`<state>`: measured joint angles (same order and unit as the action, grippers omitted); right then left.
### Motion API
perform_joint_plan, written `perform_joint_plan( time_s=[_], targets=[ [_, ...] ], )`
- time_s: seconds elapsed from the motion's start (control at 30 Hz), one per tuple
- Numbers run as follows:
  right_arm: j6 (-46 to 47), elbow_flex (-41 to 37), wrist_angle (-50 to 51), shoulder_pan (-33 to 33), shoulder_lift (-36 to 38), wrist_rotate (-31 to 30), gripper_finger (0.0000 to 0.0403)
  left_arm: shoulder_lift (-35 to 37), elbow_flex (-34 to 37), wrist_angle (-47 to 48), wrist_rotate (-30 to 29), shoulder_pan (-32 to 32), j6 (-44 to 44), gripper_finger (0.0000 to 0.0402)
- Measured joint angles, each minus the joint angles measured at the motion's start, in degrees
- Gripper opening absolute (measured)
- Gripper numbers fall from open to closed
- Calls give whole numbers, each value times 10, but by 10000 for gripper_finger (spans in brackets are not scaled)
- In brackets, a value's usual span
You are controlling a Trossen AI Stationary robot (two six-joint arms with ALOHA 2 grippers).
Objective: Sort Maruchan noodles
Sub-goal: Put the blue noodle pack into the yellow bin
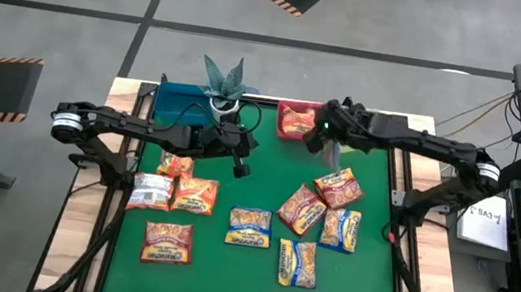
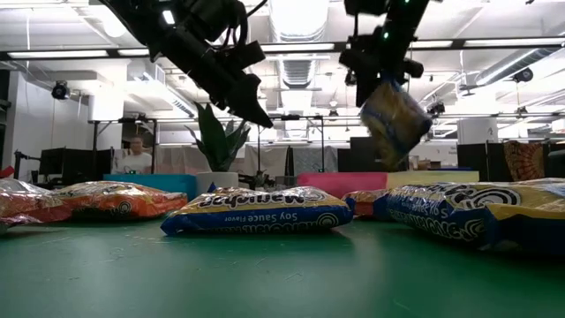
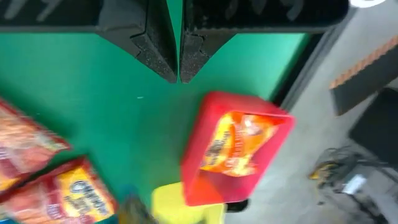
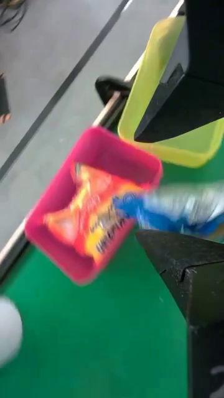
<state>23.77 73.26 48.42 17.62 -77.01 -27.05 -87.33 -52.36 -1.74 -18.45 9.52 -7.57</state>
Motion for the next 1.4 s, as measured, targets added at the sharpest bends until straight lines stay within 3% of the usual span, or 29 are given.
perform_joint_plan(
  time_s=[0.33, 0.63, 0.83, 1.0, 1.23, 1.4],
  targets=[
    [46, -101, -30, -132, 51, 0, 231, 0, 0, 3, 130, -5, 36, 0],
    [134, -232, -96, -155, 88, 1, 231, 0, 0, 3, 141, -9, 52, 0],
    [189, -272, -102, -132, 95, 1, 231, -2, 0, -6, 141, -11, 62, 0],
    [187, -278, -103, -87, 96, 12, 231, -32, 0, -86, 157, -13, 70, 0],
    [106, -295, -148, 14, 112, 142, 231, -126, -7, -266, 173, -13, 77, 0],
    [83, -326, -198, 75, 114, 228, 231, -199, -54, -288, 173, -13, 66, 0]
  ],
)
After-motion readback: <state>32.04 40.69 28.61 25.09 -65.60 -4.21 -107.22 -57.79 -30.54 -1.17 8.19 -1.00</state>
